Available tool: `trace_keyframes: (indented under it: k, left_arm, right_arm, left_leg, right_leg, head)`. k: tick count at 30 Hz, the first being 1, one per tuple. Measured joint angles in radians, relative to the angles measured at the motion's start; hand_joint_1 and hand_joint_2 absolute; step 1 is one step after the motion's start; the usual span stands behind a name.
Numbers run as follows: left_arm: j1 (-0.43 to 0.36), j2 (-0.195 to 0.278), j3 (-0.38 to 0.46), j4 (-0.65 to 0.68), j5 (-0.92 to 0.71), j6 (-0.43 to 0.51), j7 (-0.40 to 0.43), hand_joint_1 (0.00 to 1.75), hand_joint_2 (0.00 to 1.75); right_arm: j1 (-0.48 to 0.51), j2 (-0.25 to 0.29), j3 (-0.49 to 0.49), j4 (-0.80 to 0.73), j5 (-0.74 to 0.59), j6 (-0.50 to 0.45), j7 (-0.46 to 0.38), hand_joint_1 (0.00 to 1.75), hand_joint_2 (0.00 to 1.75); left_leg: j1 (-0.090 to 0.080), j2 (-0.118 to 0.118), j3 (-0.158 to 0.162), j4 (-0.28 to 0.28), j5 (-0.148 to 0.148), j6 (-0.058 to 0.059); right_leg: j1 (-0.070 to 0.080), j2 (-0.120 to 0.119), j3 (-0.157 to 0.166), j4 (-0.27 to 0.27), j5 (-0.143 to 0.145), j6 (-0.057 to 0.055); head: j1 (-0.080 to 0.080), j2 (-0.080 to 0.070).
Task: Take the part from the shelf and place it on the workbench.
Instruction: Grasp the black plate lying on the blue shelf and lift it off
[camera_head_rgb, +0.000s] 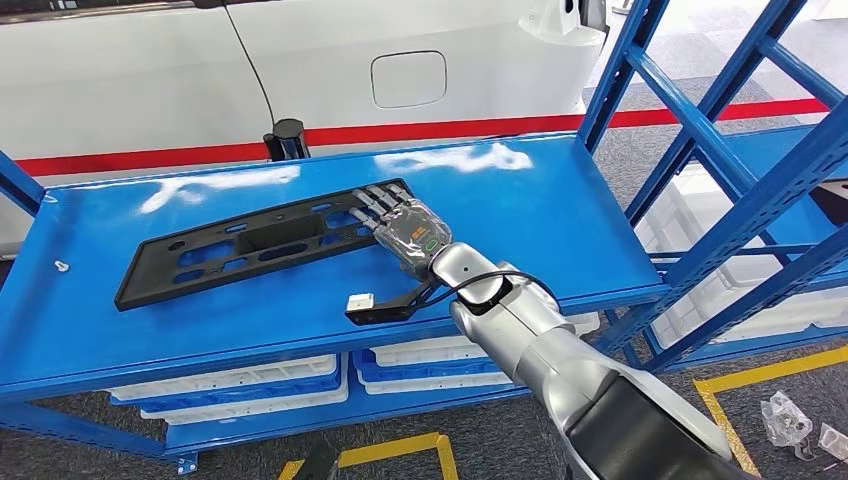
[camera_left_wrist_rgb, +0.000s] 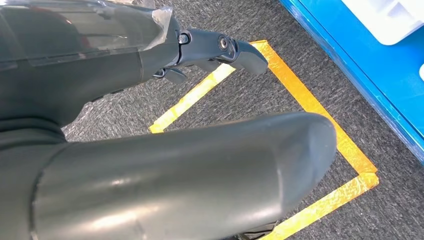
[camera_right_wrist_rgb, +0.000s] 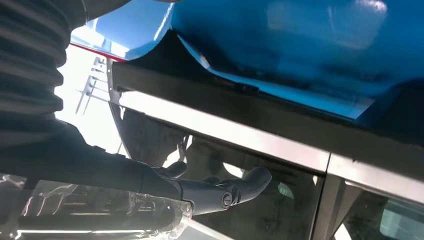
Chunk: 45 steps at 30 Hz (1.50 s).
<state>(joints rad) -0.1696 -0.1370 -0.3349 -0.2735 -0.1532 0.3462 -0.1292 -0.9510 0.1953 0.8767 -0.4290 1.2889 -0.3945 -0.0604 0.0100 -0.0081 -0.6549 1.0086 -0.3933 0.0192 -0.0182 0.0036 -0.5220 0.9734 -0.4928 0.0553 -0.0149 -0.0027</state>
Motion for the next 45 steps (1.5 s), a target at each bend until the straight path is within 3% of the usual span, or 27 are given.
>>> trace_keyframes:
  k: [6,8,12,13,45]
  left_arm:
    - [0.0,-0.001,0.005,0.0,0.008,0.003,-0.003,0.0,0.0]
    - [0.001,-0.002,0.007,0.0,0.009,0.003,-0.004,0.0,0.0]
    - [0.002,-0.002,0.011,0.0,0.01,0.006,-0.007,0.0,0.0]
    - [0.003,-0.002,0.012,0.0,0.011,0.007,-0.008,0.0,0.0]
    - [0.011,-0.002,0.014,0.0,0.006,0.024,-0.026,0.0,0.0]
  right_arm:
    - [0.004,0.004,-0.001,0.015,0.009,-0.007,0.001,0.0,1.75]
    - [0.004,0.004,-0.001,0.02,0.012,-0.015,0.004,0.1,1.75]
    - [0.004,0.004,-0.003,0.03,0.025,-0.041,0.017,1.34,1.75]
    - [0.004,0.003,-0.003,0.033,0.032,-0.049,0.021,1.44,1.75]
    - [-0.023,-0.019,-0.005,0.064,0.068,-0.111,0.036,1.71,1.75]
  left_leg:
    - [0.0,0.0,0.0,0.0,0.0,0.0]
    - [0.0,0.0,0.0,0.0,0.0,0.0]
    - [0.0,0.0,0.0,0.0,0.0,0.0]
    - [0.0,0.0,0.0,0.0,0.0,0.0]
    - [0.0,-0.001,0.002,0.0,0.0,0.0]
  right_leg:
    - [0.0,0.0,0.0,0.0,0.0,0.0]
    - [0.0,0.0,0.0,0.0,0.0,0.0]
    - [0.0,0.0,0.0,0.0,0.0,0.0]
    - [0.0,0.0,0.0,0.0,0.0,0.0]
    - [0.0,0.0,-0.004,0.0,0.0,0.0]
  head:
    - [0.0,0.0]
    - [0.0,0.0]
    - [0.0,0.0]
    - [0.0,0.0]
    - [0.0,0.0]
